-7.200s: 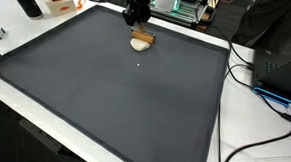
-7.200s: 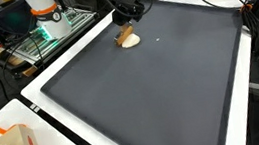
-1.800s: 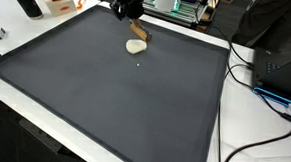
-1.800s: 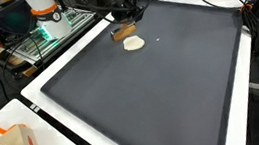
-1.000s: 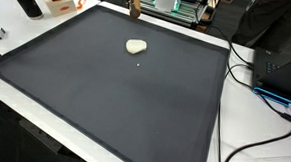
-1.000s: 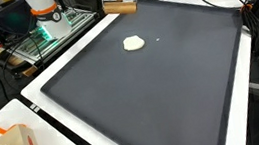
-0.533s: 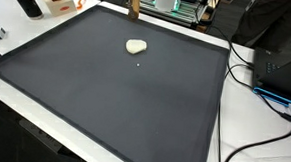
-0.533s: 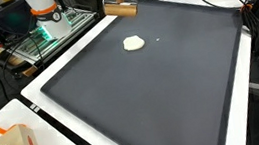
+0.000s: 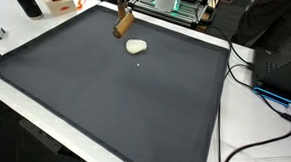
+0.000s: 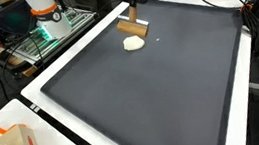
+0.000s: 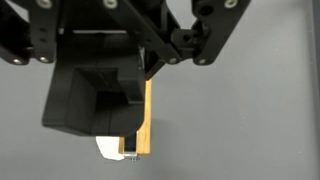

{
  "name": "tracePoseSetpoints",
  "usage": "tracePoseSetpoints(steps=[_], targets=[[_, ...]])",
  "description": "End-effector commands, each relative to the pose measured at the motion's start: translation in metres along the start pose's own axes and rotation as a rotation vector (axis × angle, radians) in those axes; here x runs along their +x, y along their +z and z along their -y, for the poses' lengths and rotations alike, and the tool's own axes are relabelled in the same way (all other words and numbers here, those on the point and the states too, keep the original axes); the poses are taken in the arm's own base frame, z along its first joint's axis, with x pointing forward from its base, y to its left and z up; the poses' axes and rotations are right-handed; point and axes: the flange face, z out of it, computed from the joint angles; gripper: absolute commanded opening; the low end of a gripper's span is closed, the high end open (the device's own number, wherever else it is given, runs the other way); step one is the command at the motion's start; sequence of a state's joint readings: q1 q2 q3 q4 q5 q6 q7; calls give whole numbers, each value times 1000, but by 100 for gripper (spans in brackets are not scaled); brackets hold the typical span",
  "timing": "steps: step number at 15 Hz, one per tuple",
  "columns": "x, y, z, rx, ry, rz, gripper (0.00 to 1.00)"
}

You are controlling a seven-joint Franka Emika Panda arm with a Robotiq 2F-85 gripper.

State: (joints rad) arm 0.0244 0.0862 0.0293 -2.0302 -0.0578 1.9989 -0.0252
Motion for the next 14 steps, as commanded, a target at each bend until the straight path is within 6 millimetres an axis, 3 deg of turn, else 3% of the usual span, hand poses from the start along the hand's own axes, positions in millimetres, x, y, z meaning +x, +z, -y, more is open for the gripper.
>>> tracePoseSetpoints(steps=[1,8,14], targets=[[1,15,12,-134,143,-10,19],[0,43,22,-397,392,23,19],[-6,61,32,-473,431,107,19]])
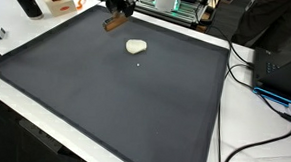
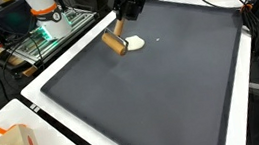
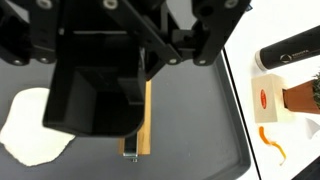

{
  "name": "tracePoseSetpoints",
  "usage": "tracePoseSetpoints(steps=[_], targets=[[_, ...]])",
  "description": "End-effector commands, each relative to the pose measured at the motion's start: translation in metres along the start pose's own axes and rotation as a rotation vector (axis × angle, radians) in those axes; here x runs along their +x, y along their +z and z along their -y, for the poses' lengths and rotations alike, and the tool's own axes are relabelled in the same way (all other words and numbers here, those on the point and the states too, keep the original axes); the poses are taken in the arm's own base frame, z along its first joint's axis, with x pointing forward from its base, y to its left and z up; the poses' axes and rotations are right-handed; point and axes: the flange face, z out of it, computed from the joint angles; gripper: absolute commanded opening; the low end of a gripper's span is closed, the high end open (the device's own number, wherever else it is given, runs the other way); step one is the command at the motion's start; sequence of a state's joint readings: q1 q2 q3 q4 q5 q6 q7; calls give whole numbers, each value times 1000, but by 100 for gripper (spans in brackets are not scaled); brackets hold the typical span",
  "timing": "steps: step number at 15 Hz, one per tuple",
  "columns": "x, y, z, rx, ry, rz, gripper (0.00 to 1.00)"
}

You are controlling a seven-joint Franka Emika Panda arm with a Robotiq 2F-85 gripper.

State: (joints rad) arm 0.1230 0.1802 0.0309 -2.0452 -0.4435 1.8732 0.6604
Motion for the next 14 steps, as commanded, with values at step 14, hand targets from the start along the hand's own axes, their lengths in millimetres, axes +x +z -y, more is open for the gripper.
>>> tracePoseSetpoints(steps=[14], targets=[[-3,10,19,-162,86,-48,19]])
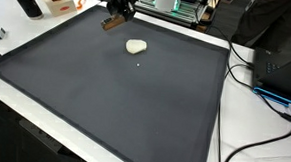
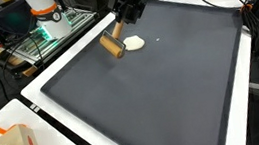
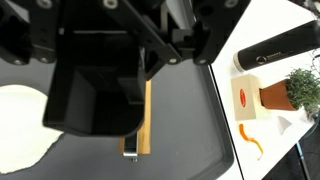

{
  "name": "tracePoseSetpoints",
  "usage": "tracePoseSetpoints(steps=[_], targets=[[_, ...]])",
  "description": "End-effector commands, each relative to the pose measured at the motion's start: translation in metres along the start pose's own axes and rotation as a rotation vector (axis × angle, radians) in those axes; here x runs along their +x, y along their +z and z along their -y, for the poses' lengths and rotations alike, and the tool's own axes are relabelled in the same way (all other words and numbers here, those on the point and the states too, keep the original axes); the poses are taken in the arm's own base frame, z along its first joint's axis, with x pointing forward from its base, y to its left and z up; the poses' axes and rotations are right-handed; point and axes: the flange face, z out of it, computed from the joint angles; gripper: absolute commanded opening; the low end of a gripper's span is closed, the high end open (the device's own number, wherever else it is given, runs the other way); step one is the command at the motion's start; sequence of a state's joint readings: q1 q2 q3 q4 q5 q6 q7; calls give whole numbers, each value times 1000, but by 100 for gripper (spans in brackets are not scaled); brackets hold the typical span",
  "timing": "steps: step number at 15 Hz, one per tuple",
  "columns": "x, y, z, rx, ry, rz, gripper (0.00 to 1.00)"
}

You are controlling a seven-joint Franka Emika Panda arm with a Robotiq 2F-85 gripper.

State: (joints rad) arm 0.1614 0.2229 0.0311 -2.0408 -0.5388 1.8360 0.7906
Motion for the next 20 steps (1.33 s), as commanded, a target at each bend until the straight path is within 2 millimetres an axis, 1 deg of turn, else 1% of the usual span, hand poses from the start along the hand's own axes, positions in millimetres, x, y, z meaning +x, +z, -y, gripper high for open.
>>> tracePoseSetpoints(steps=[1,5,15,20], targets=[[2,-2,0,-55,42,-27,19],[0,-2,3,-52,30,-28,19],[-10,-14,11,-53,4,-59,19],[-12,-18,15,-59,7,-79,19]])
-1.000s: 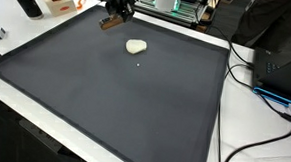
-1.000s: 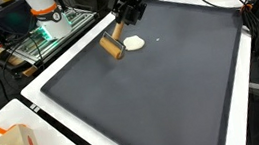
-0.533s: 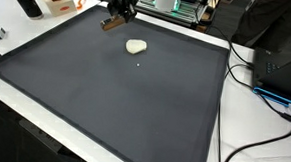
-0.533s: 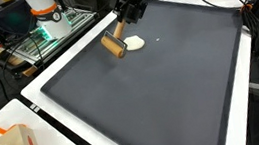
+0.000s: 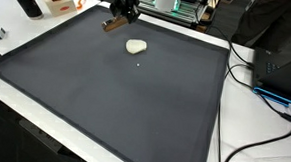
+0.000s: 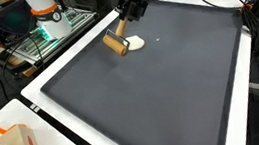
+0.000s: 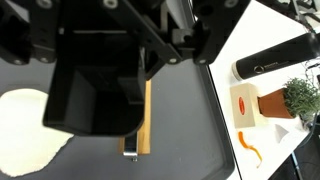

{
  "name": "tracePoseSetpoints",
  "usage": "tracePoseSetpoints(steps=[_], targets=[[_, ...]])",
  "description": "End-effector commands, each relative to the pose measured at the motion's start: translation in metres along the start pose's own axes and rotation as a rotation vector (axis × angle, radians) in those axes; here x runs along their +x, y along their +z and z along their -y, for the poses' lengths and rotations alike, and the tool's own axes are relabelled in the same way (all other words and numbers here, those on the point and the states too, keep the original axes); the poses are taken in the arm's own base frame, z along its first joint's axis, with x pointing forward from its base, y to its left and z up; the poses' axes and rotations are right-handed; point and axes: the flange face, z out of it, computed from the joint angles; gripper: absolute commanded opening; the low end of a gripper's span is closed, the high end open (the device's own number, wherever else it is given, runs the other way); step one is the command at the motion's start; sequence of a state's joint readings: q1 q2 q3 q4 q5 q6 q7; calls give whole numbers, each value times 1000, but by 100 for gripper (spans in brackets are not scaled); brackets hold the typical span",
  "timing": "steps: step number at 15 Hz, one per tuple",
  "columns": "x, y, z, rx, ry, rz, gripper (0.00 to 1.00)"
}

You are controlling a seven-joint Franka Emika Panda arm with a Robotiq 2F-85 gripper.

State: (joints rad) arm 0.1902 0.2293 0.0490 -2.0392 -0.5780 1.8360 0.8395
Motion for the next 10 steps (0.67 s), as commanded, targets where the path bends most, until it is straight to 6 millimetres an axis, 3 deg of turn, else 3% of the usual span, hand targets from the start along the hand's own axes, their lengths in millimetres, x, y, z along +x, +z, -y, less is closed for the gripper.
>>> tracePoseSetpoints(steps=[1,10], targets=[[-2,-9,-2,-34,10,-33,19],[-6,-18,6,-35,-16,-63,19]])
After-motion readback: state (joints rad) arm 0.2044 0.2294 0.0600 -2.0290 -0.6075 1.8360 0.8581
